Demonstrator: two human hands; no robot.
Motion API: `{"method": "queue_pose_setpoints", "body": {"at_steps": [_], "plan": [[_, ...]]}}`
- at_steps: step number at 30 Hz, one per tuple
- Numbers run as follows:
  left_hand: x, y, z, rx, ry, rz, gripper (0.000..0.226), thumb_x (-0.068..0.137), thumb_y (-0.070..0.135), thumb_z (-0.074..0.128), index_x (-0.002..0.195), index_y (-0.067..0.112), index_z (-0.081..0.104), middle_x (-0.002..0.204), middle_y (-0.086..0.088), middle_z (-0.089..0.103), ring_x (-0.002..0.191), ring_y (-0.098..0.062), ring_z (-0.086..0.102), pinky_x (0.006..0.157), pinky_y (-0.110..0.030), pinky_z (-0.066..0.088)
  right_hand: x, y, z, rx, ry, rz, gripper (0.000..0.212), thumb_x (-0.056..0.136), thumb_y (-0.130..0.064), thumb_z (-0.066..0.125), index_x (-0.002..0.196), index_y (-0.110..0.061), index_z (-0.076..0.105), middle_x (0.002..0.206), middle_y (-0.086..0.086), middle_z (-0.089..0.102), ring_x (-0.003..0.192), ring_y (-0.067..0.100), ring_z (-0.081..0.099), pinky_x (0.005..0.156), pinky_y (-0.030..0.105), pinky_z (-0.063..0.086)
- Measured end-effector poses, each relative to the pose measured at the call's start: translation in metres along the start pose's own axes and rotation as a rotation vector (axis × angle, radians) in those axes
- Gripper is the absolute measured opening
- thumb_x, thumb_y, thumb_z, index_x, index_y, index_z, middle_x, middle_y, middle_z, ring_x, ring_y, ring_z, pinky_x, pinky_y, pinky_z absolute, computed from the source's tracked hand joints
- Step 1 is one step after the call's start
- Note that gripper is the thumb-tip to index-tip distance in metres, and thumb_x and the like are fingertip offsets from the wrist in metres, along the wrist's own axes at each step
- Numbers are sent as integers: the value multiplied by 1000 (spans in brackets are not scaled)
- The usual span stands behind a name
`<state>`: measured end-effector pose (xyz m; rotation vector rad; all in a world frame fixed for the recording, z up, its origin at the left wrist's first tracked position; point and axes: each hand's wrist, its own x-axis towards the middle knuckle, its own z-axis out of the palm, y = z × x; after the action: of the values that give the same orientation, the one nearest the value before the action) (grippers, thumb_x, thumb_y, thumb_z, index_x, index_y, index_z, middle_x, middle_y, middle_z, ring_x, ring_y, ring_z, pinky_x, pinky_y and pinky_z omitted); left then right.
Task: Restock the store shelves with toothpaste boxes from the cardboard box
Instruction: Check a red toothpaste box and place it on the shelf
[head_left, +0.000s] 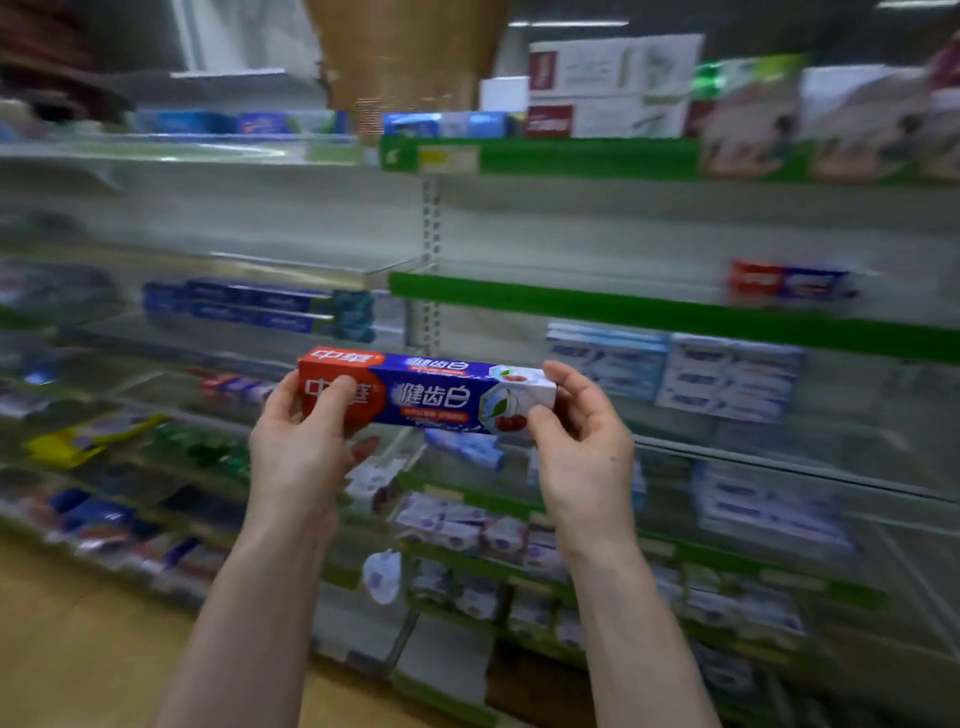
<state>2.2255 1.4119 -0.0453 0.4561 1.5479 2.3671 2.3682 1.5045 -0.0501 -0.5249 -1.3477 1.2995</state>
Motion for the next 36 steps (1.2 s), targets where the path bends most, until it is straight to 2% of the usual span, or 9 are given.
{"method": "queue_pose_setpoints", "body": {"at_steps": [3,6,8,10,14,19,23,28,36], "plan": [[-13,-12,51,-37,-120,-54,42,93,15,58,134,13,48,120,-11,61,97,-22,64,72,-34,54,13,-12,-45,-38,90,-22,38,93,5,52,98,-32,59,106,2,68,99,13,66,83,27,56],[-21,-24,93,-51,-210,-87,40,93,15,58,131,12,49,119,-10,60,100,-24,63,69,-33,53,23,-21,-80,-70,173,-38,37,94,2,53,100,-34,59,110,1,68,100,12,66,84,29,57],[-23,-31,116,-59,-265,-104,33,93,14,57,125,15,50,112,-7,61,95,-20,63,70,-33,53,30,-24,-97,-75,221,-46,36,94,1,53,101,-34,59,111,1,67,101,12,66,79,25,57],[-22,-38,133,-72,-308,-120,35,93,14,57,127,14,50,109,-4,60,91,-17,63,71,-34,53,36,-26,-108,-80,257,-54,35,95,0,52,102,-34,59,112,0,67,101,11,66,73,19,56],[-5,-53,162,-76,-382,-165,48,90,21,62,135,17,46,121,-6,59,104,-23,62,71,-35,53,50,-29,-121,-97,303,-79,34,95,-1,52,101,-34,59,110,-1,67,100,11,66,69,18,55],[10,-59,198,-105,-477,-199,39,91,21,61,128,20,49,111,-1,61,102,-20,62,72,-34,53,75,-32,-128,-129,370,-116,32,95,-3,53,103,-34,59,111,-2,66,100,11,66,69,18,56],[25,-67,214,-116,-519,-233,43,91,23,59,132,22,47,116,-3,59,104,-19,61,77,-34,53,92,-21,-128,-168,419,-131,33,95,-2,54,100,-34,59,111,0,67,99,11,67,70,19,56],[39,-77,233,-113,-567,-235,40,90,24,61,129,21,49,118,-4,60,104,-20,63,73,-31,54,108,-15,-131,-190,468,-150,34,94,-1,55,100,-34,58,112,1,66,101,10,66,64,13,53],[30,-93,281,-83,-583,-241,43,90,26,62,130,21,48,120,-6,59,106,-23,62,71,-32,55,134,-13,-169,-209,505,-179,33,93,-1,55,104,-32,58,110,1,67,99,11,67,65,15,54]]}}
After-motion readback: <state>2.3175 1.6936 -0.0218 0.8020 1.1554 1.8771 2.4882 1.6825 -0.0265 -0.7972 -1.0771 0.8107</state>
